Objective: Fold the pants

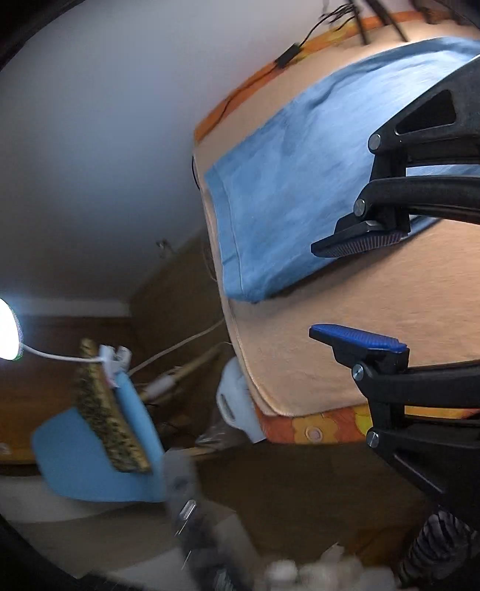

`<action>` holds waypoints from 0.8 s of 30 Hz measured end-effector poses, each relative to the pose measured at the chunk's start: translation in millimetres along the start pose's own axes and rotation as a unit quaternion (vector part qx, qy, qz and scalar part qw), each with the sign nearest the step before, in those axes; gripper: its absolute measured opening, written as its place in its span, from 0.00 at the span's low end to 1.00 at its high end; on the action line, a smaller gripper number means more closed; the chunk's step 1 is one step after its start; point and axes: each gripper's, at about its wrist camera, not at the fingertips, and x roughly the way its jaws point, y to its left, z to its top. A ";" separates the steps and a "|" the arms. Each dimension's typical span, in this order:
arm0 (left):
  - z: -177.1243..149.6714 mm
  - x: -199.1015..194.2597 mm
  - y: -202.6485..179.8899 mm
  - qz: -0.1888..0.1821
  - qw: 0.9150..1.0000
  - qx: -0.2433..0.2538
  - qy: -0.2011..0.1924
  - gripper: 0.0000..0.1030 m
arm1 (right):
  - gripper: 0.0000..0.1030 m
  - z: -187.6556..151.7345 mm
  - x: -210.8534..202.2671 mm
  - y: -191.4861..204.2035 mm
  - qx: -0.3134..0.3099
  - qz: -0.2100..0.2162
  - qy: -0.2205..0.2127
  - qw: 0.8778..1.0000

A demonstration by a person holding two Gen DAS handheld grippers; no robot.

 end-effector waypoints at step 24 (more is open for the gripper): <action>14.2 27.0 19.2 0.012 0.999 -0.039 0.004 0.39 | 0.38 29.3 101.5 -99.9 0.167 0.143 0.041 0.975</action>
